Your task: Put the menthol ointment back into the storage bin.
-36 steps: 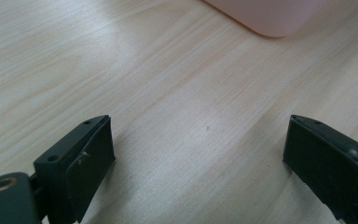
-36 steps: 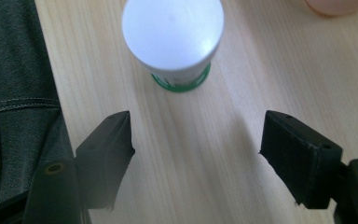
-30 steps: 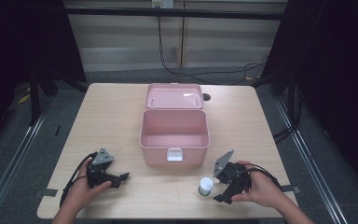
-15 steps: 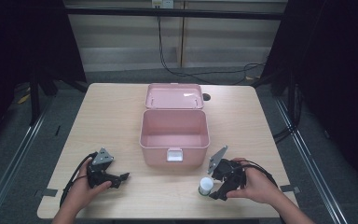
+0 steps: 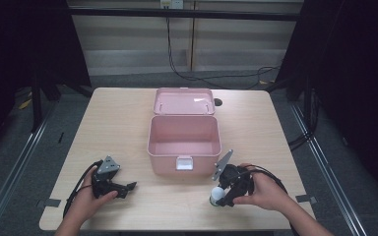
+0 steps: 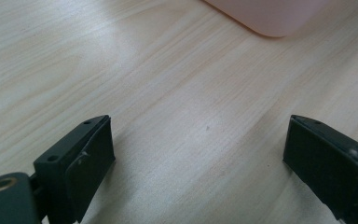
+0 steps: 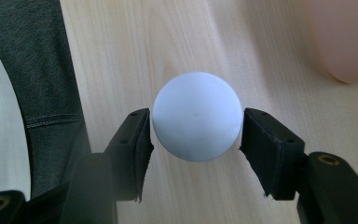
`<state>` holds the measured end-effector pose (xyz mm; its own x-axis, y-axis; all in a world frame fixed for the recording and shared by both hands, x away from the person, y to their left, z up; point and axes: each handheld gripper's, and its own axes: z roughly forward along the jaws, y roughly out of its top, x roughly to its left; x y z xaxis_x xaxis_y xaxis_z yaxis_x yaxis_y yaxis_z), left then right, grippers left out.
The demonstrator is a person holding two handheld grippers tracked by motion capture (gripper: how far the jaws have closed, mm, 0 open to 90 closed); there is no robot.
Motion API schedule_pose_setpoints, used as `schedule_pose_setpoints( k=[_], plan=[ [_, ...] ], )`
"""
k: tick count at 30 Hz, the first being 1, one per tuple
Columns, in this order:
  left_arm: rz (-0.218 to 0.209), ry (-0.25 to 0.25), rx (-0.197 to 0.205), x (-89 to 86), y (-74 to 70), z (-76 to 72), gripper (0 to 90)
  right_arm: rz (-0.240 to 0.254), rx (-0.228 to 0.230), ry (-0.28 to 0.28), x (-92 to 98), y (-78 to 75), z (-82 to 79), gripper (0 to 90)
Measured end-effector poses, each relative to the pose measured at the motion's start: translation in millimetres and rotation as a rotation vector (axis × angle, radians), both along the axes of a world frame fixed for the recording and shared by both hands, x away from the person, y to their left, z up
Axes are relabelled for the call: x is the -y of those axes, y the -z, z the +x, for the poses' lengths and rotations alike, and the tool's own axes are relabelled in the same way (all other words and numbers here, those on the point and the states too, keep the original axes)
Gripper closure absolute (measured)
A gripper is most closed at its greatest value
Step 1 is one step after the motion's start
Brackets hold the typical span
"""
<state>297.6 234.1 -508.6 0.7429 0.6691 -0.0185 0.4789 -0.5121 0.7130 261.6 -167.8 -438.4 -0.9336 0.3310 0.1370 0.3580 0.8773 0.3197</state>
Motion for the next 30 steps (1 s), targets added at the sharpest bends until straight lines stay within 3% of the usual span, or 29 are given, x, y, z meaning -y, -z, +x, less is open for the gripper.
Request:
schedule_pose_setpoints(
  k=[9,24,30],
  plan=[
    [0.000,0.000,0.000,0.1,0.0,0.0,8.0,0.000,-0.009,-0.005,-3.0,-1.9,2.2,49.5],
    [0.002,0.001,0.002,0.1,0.0,0.0,8.0,-0.056,-0.009,-0.039,-12.4,-5.9,3.2,50.5],
    [0.002,0.002,0.002,0.0,0.0,0.1,8.0,-0.071,-0.015,-0.045,-13.7,-15.8,4.3,50.6]
  ],
)
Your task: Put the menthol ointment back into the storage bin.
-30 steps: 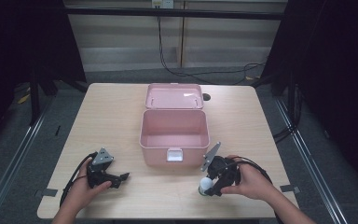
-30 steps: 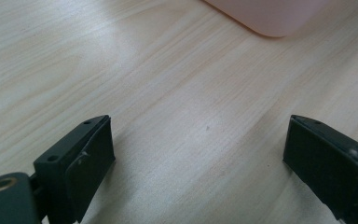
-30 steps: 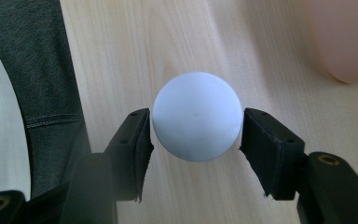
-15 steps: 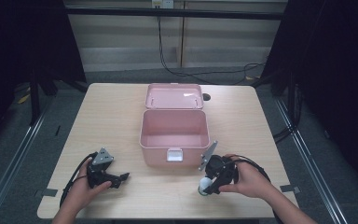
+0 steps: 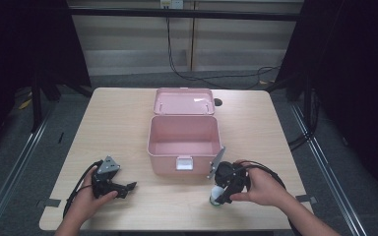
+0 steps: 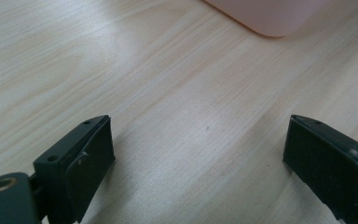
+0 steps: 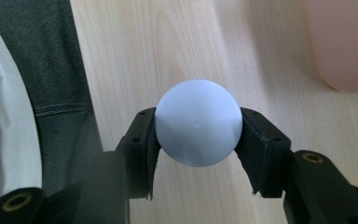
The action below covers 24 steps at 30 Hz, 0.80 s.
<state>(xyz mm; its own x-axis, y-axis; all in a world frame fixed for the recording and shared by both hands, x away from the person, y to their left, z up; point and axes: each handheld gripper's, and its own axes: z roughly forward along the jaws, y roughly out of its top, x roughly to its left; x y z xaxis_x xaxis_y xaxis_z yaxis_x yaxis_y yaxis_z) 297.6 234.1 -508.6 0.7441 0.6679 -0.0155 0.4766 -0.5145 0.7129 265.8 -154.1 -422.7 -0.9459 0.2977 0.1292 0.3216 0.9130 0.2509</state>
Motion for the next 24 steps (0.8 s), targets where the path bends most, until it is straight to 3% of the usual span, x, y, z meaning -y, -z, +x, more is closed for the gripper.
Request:
schedule_pose_setpoints(
  k=[6,24],
  plan=[
    [0.000,0.000,0.000,0.0,0.0,0.0,8.0,-0.024,-0.017,0.016,0.1,-16.6,2.2,50.6],
    [-0.001,0.000,0.000,0.0,0.0,0.0,8.0,-0.022,-0.008,0.034,2.3,-62.7,15.7,50.7]
  ],
)
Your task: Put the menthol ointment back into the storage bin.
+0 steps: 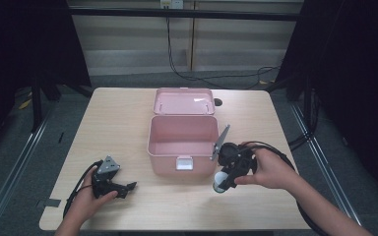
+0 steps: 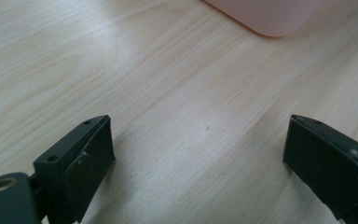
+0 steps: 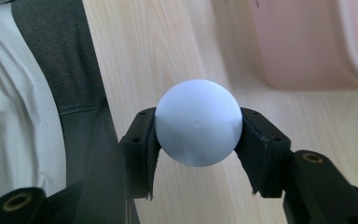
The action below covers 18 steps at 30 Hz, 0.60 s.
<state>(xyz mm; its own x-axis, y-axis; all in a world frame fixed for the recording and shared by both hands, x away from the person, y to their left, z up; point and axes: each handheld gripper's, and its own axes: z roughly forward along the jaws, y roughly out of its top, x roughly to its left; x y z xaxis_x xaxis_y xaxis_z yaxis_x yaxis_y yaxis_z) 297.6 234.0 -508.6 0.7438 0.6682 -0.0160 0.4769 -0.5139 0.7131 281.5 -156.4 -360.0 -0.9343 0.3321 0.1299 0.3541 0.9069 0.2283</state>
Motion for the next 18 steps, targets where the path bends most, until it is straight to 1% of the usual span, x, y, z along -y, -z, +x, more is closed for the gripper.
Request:
schedule_pose_setpoints(
  k=[5,7,8,18],
  plan=[
    [0.001,0.001,0.000,0.0,0.0,0.0,8.0,0.007,0.002,0.001,0.3,-12.6,4.5,50.7],
    [0.000,0.000,0.000,0.0,0.0,0.0,8.0,0.004,0.003,0.013,-0.3,-17.5,5.3,50.7],
    [0.000,0.000,0.000,0.0,0.0,0.0,8.0,0.006,0.007,-0.001,0.2,-19.4,7.1,50.7],
    [-0.008,-0.005,-0.001,0.5,0.3,-0.2,8.0,0.008,0.009,0.022,-1.5,-40.4,17.6,50.7]
  ],
)
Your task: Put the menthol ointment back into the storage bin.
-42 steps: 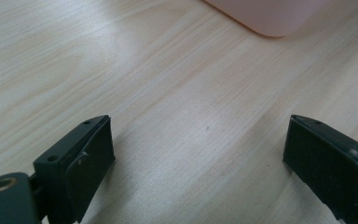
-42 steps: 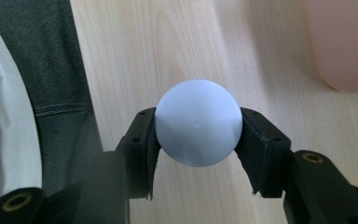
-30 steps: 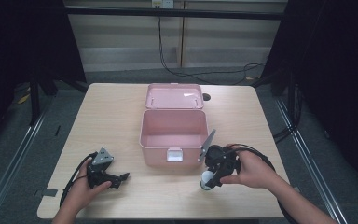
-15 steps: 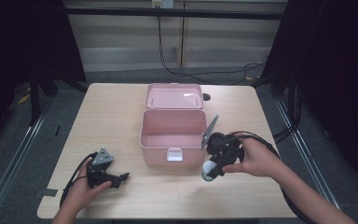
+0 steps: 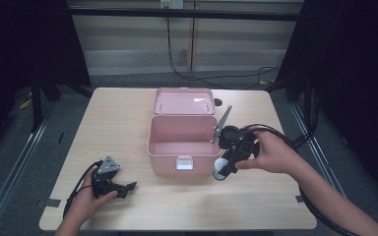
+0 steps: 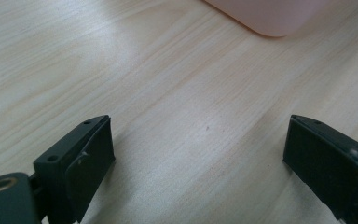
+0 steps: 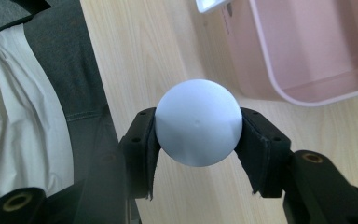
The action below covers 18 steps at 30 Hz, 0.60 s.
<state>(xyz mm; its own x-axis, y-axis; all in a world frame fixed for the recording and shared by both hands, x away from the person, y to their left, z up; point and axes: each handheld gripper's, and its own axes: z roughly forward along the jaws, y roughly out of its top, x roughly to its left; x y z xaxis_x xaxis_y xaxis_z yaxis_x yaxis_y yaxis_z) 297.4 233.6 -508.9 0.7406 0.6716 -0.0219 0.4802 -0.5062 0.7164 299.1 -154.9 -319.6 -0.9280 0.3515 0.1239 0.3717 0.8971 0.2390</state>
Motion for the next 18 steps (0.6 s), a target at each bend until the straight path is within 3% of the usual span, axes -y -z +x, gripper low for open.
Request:
schedule_pose_setpoints(
  k=[11,18],
  plan=[
    [0.004,0.002,0.002,-0.2,-0.2,0.2,8.0,0.027,-0.006,0.012,-13.5,-18.7,14.0,50.7],
    [0.006,0.004,0.000,-0.3,-0.4,0.2,8.0,0.030,-0.011,0.051,-19.0,-25.5,27.6,50.7]
  ],
)
